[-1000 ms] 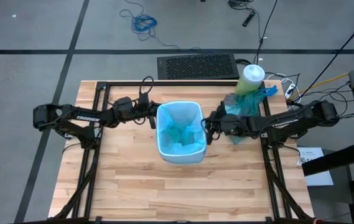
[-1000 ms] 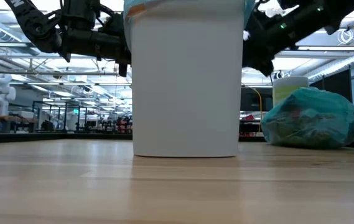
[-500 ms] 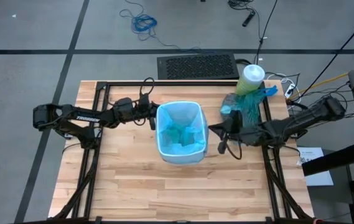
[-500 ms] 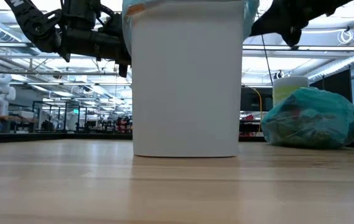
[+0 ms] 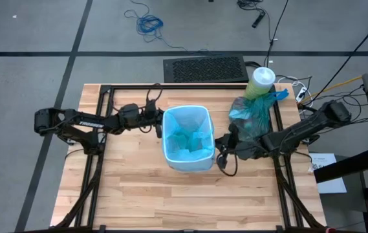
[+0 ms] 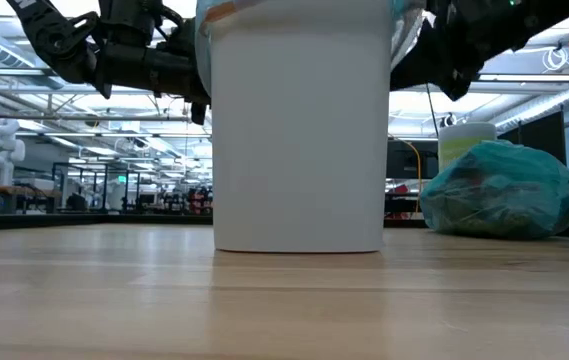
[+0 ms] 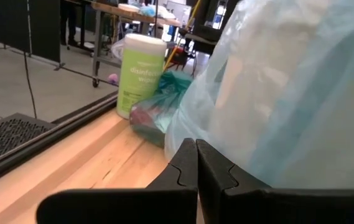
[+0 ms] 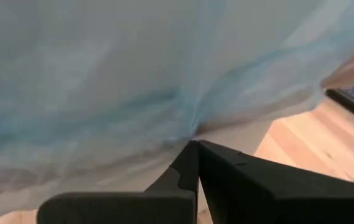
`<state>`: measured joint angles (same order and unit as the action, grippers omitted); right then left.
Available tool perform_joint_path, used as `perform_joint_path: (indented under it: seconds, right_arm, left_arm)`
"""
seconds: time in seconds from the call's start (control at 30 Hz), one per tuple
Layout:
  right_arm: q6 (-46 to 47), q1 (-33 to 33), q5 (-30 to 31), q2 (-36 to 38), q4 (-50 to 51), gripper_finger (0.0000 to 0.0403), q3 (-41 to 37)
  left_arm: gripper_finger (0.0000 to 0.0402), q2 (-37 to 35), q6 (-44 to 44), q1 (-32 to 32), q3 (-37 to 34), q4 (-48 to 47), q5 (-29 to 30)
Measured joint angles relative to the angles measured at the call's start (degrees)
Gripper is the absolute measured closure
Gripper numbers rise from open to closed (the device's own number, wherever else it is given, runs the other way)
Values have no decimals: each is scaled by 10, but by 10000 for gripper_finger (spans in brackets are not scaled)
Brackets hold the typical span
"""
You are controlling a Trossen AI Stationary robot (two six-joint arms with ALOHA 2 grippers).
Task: Place trash/remove bag and relplace
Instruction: Put the new blue trash bag inside the white trash bin
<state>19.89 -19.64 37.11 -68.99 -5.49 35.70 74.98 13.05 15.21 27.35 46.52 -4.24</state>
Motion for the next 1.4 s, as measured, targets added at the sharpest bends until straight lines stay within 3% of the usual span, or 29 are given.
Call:
perform_joint_path:
  seconds: [0.17,0.37,0.5,0.73,0.97,1.2,1.4]
  right_arm:
    - [4,-27,-1,6,20,403,0]
    - [4,-86,107,83,72,403,0]
    - [1,-107,126,116,72,403,0]
    - [-10,-132,135,133,73,403,0]
    - [-31,-162,231,147,74,403,0]
    - [-30,-138,165,118,19,403,0]
    - [-18,-117,133,69,2,403,0]
  left_arm:
    - [402,0,-4,-17,0,-23,26]
    - [402,0,-29,-36,0,-24,57]
    - [402,-16,-39,-38,0,-26,67]
    - [402,-102,-61,-40,0,-105,78]
    - [402,-201,-64,-93,0,-207,108]
    - [402,-151,-20,-214,0,-156,126]
    - [401,-83,1,-305,0,-150,228]
